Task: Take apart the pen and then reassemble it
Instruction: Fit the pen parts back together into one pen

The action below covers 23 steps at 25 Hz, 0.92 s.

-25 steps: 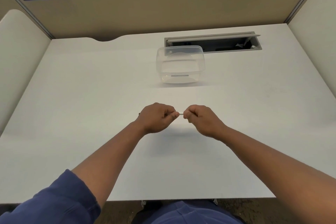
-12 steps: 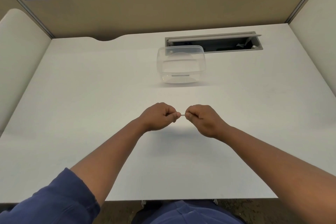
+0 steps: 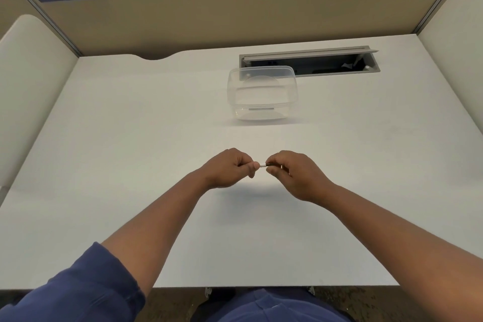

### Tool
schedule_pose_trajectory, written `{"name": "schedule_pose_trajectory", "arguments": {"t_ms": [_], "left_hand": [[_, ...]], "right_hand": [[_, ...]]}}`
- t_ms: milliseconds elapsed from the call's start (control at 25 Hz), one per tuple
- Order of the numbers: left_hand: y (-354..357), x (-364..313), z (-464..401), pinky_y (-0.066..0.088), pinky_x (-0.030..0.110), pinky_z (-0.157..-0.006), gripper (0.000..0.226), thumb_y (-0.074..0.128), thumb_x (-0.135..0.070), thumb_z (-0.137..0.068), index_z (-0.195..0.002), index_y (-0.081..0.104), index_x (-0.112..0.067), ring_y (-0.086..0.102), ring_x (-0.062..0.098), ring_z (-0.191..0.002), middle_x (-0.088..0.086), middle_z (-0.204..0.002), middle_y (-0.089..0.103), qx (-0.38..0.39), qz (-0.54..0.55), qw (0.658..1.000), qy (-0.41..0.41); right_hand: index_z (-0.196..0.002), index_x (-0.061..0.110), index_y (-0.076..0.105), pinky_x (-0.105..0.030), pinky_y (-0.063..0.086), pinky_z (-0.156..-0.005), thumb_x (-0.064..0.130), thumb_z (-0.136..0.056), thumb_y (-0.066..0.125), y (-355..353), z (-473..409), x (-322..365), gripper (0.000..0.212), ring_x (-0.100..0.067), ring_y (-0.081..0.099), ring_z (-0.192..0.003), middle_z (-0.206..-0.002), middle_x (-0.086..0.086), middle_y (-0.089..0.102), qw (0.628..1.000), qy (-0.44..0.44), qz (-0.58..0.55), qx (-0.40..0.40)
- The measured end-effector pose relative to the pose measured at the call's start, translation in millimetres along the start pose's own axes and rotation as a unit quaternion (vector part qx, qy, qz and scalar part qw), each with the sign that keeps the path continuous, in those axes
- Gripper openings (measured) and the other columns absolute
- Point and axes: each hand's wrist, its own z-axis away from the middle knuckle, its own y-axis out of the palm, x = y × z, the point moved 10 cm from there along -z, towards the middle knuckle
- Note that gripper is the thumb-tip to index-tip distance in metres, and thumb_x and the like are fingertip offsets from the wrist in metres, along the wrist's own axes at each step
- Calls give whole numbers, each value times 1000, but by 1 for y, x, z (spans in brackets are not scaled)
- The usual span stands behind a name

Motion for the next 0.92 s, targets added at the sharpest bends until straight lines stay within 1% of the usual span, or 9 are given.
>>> {"name": "schedule_pose_trajectory", "arguments": {"t_ms": [120,240,440,520,600,680,720,800,920], "left_hand": [[7,1,3,31,23,-55,40,57,-44,-100,-79,75,-14,34,10,-54,-1,-66,43,55,88,994,-24],[13,-3,6,26,19,-49,41,59,-43,-100,-82,75,-9,30,8,-51,-3,-63,39,85,98,991,-29],[10,-7,7,30,26,-54,39,58,-40,-101,-77,73,-12,32,12,-50,-4,-58,38,22,89,996,-6],[4,-7,5,37,31,-60,38,55,-44,-100,-76,72,-19,39,15,-55,-4,-58,46,-15,13,1000,-2],[-2,-11,6,39,31,-58,39,51,-48,-100,-80,70,-19,46,17,-57,0,-60,54,-58,-94,994,7],[-6,-22,9,35,29,-54,42,48,-48,-100,-82,66,-15,53,21,-62,4,-64,59,-92,-178,979,32],[-6,-25,10,34,29,-53,42,48,-48,-100,-82,64,-15,54,22,-64,4,-64,59,-97,-190,976,39],[-6,-19,9,38,29,-56,37,49,-49,-100,-82,67,-22,52,17,-61,-3,-59,55,-74,-165,983,25],[-3,-8,4,43,31,-62,35,51,-50,-100,-82,71,-28,48,13,-58,-8,-59,54,-26,-98,995,1]], "right_hand": [[-103,19,68,-34,45,-56,28,-99,52,-4,6,16,19,-17,52,-72,-83,6,63,983,-119,134,-30],[-92,16,65,-34,43,-53,31,-100,44,-5,13,22,27,-19,49,-68,-78,3,61,977,-141,154,-46],[-77,15,60,-34,38,-60,24,-101,50,8,8,-5,28,-16,43,-62,-65,4,53,990,74,-110,39],[-69,15,56,-31,31,-56,24,-100,52,16,10,-14,33,-15,35,-56,-60,3,46,951,177,-247,57],[-64,18,51,-28,25,-53,24,-98,51,29,17,-20,35,-15,30,-52,-58,2,41,881,280,-373,78],[-65,19,50,-25,22,-50,25,-98,50,41,26,-21,34,-13,29,-49,-57,3,39,806,358,-458,114],[-65,19,50,-24,22,-49,26,-99,50,43,29,-20,34,-13,30,-49,-57,4,40,791,370,-471,126],[-69,18,54,-25,26,-51,29,-100,49,40,26,-20,34,-14,34,-51,-59,3,44,825,343,-428,137],[-78,16,64,-26,37,-60,34,-102,50,18,12,-13,34,-14,47,-62,-67,7,57,937,227,-249,92]]}}
